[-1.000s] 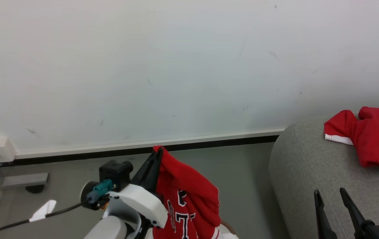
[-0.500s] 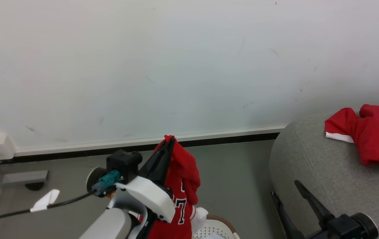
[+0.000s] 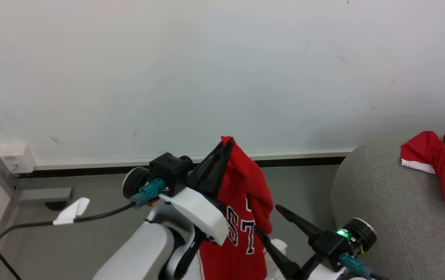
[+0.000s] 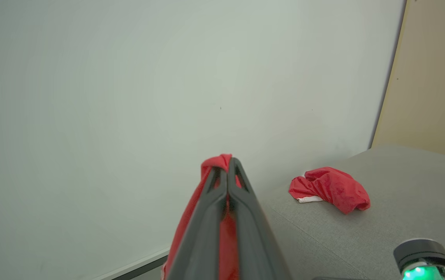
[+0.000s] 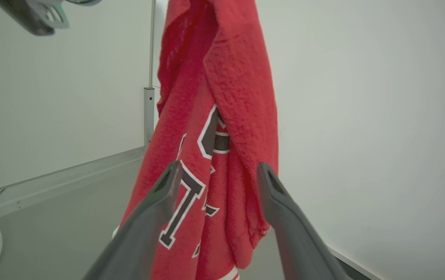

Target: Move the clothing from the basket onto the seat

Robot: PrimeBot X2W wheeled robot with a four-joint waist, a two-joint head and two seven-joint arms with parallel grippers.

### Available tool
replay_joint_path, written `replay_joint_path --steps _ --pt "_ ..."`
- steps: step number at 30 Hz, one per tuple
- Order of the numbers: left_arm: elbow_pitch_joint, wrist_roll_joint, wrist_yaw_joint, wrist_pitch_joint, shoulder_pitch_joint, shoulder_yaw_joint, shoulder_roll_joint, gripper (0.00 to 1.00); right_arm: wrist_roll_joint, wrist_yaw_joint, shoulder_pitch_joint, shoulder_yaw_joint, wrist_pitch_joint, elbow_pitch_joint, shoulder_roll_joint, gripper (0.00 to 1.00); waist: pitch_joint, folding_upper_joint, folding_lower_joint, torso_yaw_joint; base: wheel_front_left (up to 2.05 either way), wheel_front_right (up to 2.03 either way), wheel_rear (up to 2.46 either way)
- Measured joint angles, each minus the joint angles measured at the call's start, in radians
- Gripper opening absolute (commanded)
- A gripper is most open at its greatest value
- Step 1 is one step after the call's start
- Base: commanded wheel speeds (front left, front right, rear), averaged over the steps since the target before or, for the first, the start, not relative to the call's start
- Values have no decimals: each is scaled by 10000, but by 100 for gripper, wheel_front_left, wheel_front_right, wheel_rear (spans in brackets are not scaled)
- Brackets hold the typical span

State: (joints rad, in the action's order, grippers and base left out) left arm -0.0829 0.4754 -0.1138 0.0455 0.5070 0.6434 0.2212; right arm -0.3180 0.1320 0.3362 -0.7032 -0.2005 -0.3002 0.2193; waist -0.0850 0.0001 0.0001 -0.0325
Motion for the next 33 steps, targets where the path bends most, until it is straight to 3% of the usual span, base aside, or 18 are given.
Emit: replay_joint_path --steps 4,11,12,13,14,24,26,27,33 --pt "100 -96 90 -6 216 221 -263 0 -113 0 655 -640 -148 -1183 -566 100 9 0 0 129 0 0 0" --pt "571 -153 255 -219 407 838 -757 0 951 0 1550 -546 -360 -3806 -1492 100 -7 0 0 343 0 0 0" --pt "625 -163 267 -263 422 903 -805 0 861 0 1561 -552 -380 -4082 -1590 76 -17 0 0 369 0 0 0" --pt "667 -171 267 -280 432 978 -842 0 838 0 1568 -554 -389 -4307 -1634 9 -21 0 0 401 0 0 0" --pt "685 -174 267 -288 440 1026 -857 0 715 0 1588 -502 -437 -4464 -1668 0 -21 0 0 438 0 0 0" --pt "236 -173 102 -249 344 926 -679 0 88 0 1766 -230 -573 -4412 -1716 0 7 0 0 452 0 0 0" --pt "115 -173 52 -184 287 899 -637 49 54 0 1760 -81 -575 -4305 -1714 0 4 0 -1 406 0 0 0" --pt "44 -176 15 -174 254 907 -614 100 52 0 1755 4 -575 -4247 -1714 0 0 0 0 380 0 0 0" --pt "-180 -159 -13 -104 -70 974 -476 100 -2 0 1618 589 -577 -4111 -1718 0 4 0 0 217 0 0 0"
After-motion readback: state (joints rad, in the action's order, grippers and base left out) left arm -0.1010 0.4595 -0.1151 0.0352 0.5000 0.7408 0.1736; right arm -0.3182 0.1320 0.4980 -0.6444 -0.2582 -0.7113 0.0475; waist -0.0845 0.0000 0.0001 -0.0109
